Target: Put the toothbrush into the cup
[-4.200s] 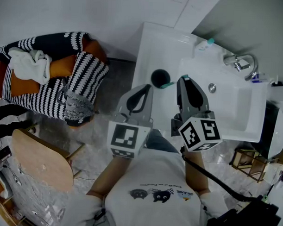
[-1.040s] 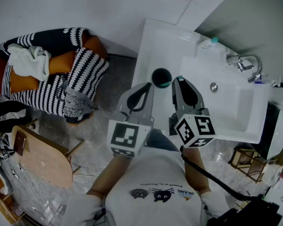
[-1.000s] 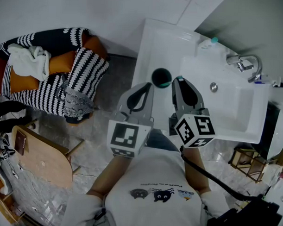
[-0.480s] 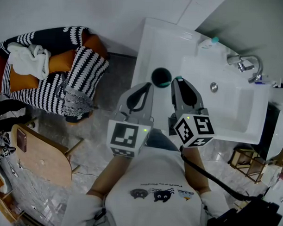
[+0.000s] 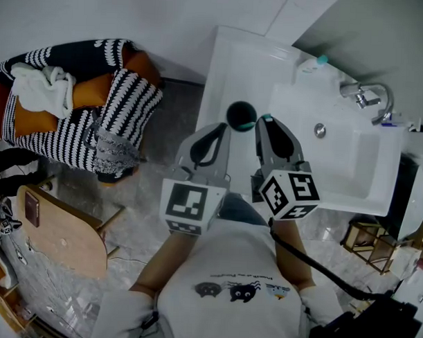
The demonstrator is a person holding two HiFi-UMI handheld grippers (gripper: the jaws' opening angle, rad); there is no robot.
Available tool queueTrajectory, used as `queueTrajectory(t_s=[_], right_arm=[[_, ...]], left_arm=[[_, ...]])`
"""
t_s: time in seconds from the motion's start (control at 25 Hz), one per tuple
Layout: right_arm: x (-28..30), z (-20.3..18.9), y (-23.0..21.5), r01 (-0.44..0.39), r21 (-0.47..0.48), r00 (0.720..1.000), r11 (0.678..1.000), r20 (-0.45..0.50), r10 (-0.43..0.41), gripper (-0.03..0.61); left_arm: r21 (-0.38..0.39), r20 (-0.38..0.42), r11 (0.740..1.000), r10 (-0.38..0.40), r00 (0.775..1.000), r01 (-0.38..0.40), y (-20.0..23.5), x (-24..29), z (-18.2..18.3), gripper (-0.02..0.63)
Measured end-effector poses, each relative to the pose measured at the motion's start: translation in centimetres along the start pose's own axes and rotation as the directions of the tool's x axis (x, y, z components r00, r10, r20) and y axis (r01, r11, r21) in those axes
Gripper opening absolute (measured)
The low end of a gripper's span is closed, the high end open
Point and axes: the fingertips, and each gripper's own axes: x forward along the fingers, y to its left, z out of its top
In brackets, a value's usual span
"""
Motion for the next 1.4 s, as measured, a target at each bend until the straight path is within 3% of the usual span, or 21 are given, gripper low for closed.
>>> queueTrajectory(t_s=[1.4], right_arm=[[0.96,-0.97,0.10,0.009,-0.007,0.999,1.000,-0.035,-0.009,0.055]], left_arm=[[-0.014,-0.002,1.000,-0.003,1.000,0.003,0.67,0.28,0.07,0.000]])
